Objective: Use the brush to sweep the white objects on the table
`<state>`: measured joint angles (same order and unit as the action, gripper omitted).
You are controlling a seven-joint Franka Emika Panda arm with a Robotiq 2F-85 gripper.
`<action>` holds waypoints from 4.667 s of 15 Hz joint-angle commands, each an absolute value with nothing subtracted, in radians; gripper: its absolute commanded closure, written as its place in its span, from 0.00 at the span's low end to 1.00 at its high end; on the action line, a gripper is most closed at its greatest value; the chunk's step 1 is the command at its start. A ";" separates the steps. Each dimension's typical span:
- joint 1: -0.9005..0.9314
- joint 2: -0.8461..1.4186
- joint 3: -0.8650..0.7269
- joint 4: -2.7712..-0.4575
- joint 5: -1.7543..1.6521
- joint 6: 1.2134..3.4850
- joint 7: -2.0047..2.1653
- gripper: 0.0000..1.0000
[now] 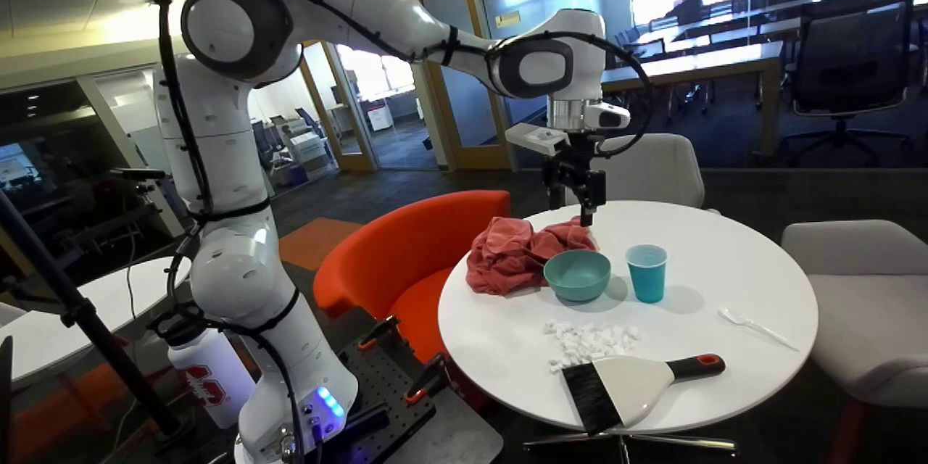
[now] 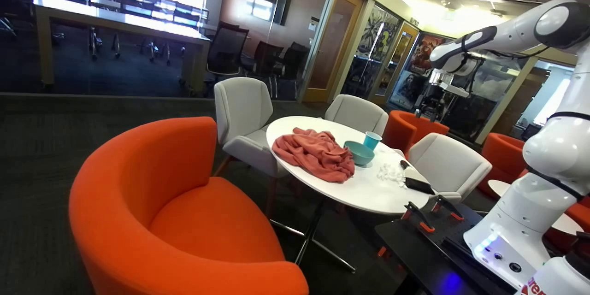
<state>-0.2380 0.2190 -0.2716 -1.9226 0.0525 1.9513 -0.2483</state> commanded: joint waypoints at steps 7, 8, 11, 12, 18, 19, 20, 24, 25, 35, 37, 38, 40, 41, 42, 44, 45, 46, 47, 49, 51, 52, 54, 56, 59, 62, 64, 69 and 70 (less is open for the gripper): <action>-0.382 0.580 -0.245 -1.528 0.143 1.720 -0.232 0.00; -0.405 0.632 -0.236 -1.476 0.149 1.693 -0.242 0.00; -0.456 0.775 -0.209 -1.334 0.148 1.653 -0.239 0.00; -0.468 0.818 -0.200 -1.300 0.147 1.667 -0.234 0.00; -0.482 1.015 -0.187 -1.146 0.121 1.701 -0.174 0.00; -0.481 1.041 -0.192 -1.120 0.113 1.700 -0.156 0.00; -0.480 1.064 -0.199 -1.096 0.103 1.697 -0.138 0.00; -0.475 1.051 -0.201 -1.149 0.113 1.723 -0.156 0.00; -0.476 1.051 -0.201 -1.149 0.113 1.723 -0.156 0.00; -0.552 1.135 -0.182 -1.070 0.113 1.727 -0.198 0.00; -0.574 1.160 -0.176 -1.042 0.117 1.736 -0.204 0.00; -0.584 1.175 -0.171 -1.026 0.119 1.744 -0.207 0.00; -0.603 1.202 -0.157 -0.995 0.127 1.764 -0.206 0.00; -0.613 1.216 -0.147 -0.977 0.133 1.771 -0.206 0.00; -0.621 1.230 -0.139 -0.958 0.135 1.770 -0.204 0.00; -0.631 1.258 -0.125 -0.919 0.138 1.756 -0.198 0.00; -0.635 1.272 -0.119 -0.899 0.137 1.750 -0.197 0.00; -0.639 1.286 -0.115 -0.880 0.136 1.746 -0.196 0.00; -0.641 1.299 -0.111 -0.861 0.135 1.740 -0.194 0.00; -0.647 1.326 -0.104 -0.821 0.133 1.721 -0.192 0.00; -0.649 1.346 -0.100 -0.789 0.128 1.693 -0.195 0.00; -0.650 1.356 -0.099 -0.772 0.126 1.679 -0.196 0.00; -0.649 1.373 -0.100 -0.743 0.121 1.638 -0.195 0.00; -0.648 1.390 -0.102 -0.712 0.118 1.594 -0.188 0.26; -0.650 1.417 -0.103 -0.663 0.115 1.543 -0.185 0.37; -0.654 1.446 -0.103 -0.613 0.113 1.519 -0.176 0.60; -0.647 1.442 -0.116 -0.622 0.122 1.535 -0.166 0.66; -0.637 1.455 -0.122 -0.609 0.116 1.542 -0.151 0.12; -0.635 1.461 -0.122 -0.607 0.115 1.541 -0.148 0.04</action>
<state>-0.6445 1.4210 -0.1142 -0.6645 0.1226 1.5572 -0.1811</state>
